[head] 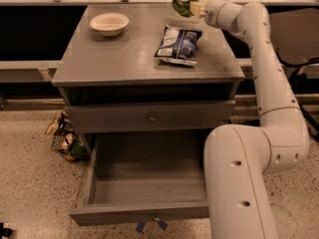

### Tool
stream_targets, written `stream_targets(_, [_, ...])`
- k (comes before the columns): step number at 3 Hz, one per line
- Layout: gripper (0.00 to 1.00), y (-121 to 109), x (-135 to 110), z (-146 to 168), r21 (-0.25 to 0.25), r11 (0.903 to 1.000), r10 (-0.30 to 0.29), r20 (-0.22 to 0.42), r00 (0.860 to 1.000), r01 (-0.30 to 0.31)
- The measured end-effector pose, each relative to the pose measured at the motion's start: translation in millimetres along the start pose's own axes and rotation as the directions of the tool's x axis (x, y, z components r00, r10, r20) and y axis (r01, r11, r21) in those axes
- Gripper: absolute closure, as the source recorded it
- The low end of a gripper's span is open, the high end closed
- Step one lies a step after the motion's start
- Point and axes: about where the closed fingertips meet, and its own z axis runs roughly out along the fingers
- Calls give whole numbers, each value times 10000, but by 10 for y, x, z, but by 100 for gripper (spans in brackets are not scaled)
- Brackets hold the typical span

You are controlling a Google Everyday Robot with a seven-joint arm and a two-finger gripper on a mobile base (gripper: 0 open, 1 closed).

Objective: Place green jalapeno chip bag into middle drawer

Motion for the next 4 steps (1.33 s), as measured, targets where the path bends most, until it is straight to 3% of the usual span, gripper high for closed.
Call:
stream_targets(1, [100,440,-596,-539,-1939,9767,-854,435,9954,923])
stream_targets(2, [100,765,-693,-927,-3249,9397,-1211,-241,9923,1068])
stream_targets(3, [100,1066,-540,-1316,-4630,8800,-1640,-867,9826,1060])
stream_targets(4, [100,1281,-419,-1608,-5606,8186,-1965,-682,9781,1254])
